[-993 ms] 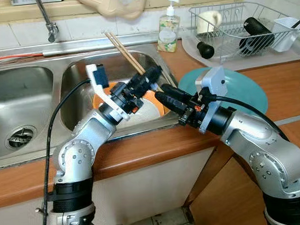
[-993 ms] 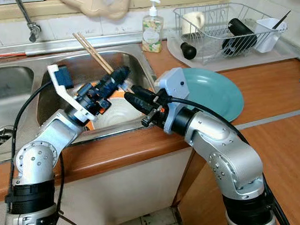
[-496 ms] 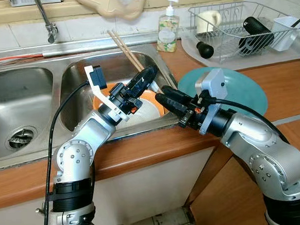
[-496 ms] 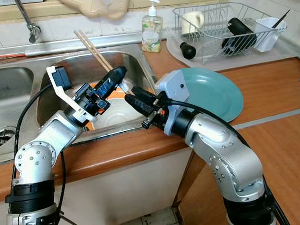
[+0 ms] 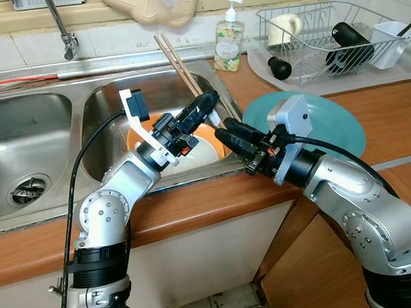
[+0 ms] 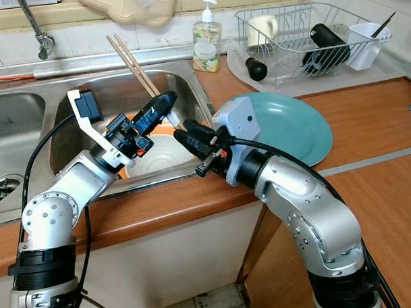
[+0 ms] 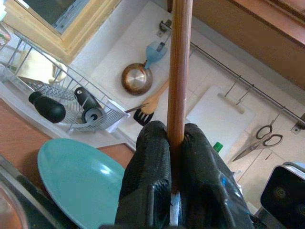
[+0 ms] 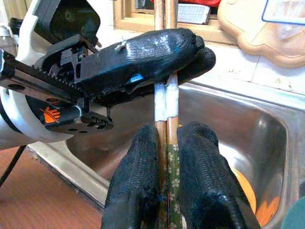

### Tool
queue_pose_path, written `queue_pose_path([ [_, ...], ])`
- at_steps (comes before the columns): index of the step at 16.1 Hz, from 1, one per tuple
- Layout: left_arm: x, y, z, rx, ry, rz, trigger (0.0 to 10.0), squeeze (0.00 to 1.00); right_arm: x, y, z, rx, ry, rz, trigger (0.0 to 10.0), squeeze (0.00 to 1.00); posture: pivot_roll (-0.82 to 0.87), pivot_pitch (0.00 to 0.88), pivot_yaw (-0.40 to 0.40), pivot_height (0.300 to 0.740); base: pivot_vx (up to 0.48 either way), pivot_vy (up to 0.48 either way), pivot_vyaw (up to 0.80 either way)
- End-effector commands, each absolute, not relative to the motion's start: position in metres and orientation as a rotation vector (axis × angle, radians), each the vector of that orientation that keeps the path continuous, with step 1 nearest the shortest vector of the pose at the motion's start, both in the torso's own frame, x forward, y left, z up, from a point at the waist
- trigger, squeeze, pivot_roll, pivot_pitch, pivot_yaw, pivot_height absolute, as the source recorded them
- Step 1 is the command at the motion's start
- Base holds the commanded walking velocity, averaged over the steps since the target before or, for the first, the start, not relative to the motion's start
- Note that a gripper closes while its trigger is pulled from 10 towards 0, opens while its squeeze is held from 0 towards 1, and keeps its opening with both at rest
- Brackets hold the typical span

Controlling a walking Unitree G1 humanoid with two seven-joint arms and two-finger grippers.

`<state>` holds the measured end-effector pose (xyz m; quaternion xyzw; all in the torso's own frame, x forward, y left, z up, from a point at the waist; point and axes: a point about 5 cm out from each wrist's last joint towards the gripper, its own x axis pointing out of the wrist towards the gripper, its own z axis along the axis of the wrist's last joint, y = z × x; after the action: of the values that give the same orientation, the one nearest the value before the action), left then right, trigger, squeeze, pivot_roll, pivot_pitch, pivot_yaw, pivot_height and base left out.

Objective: Kitchen organization

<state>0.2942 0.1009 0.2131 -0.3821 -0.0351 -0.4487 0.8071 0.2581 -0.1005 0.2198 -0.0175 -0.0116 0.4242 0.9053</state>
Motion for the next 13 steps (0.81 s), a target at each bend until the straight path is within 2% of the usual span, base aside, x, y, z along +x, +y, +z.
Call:
queue_pose_path([
  [1, 0.298, 0.1, 0.216, -0.788, -0.076, -0.948, 0.0, 0.0, 0.257, -0.102, 0.221, -0.064, -0.035, 0.862, 10.0, 0.0, -0.08, 0.0, 0.05, 0.74, 0.0, 0.0, 0.0],
  [2, 0.299, 0.101, 0.216, -0.776, -0.086, -0.93, 0.0, 0.0, 0.256, -0.102, 0.22, -0.048, -0.019, 0.875, 10.0, 0.16, -0.08, 0.0, 0.05, 0.74, 0.0, 0.0, 0.0],
  [3, 0.303, 0.104, 0.218, -0.748, -0.107, -0.888, 0.0, 0.0, 0.255, -0.1, 0.22, -0.035, -0.011, 0.896, 10.0, 1.0, -0.07, 0.0, 0.047, 0.74, 0.0, 0.0, 0.0],
  [4, 0.306, 0.107, 0.221, -0.722, -0.123, -0.86, 0.0, 0.0, 0.255, -0.1, 0.221, -0.045, -0.016, 0.893, 10.0, 1.0, -0.07, 0.0, 0.044, 0.74, 0.0, 0.0, 0.0],
  [5, 0.313, 0.114, 0.224, -0.692, -0.144, -0.797, 0.0, 0.0, 0.257, -0.101, 0.221, -0.066, -0.022, 0.866, 10.0, 0.0, -0.07, 0.0, 0.038, 0.74, 0.0, 0.0, 0.0],
  [6, 0.324, 0.129, 0.225, -0.668, -0.167, -0.675, 0.0, 0.0, 0.259, -0.102, 0.221, -0.087, -0.022, 0.846, 10.0, 0.0, -0.07, 0.0, 0.038, 0.74, 0.0, 0.0, 0.0],
  [8, 0.332, 0.142, 0.222, -0.678, -0.172, -0.587, 0.0, 0.0, 0.26, -0.104, 0.22, -0.101, -0.015, 0.836, 10.0, 0.0, -0.07, 0.0, 0.04, 0.74, 0.0, 0.0, 0.0],
  [11, 0.354, 0.166, 0.205, -0.616, -0.064, -0.305, 0.0, 0.0, 0.262, -0.107, 0.22, -0.128, -0.003, 0.816, 10.0, 0.0, -0.07, 0.0, 0.036, 0.74, 0.0, 0.0, 0.0],
  [13, 0.368, 0.17, 0.19, -0.578, 0.031, -0.173, 0.0, 0.0, 0.264, -0.108, 0.22, -0.139, 0.005, 0.811, 10.0, 0.0, -0.07, 0.0, 0.022, 0.74, 0.0, 0.0, 0.0],
])
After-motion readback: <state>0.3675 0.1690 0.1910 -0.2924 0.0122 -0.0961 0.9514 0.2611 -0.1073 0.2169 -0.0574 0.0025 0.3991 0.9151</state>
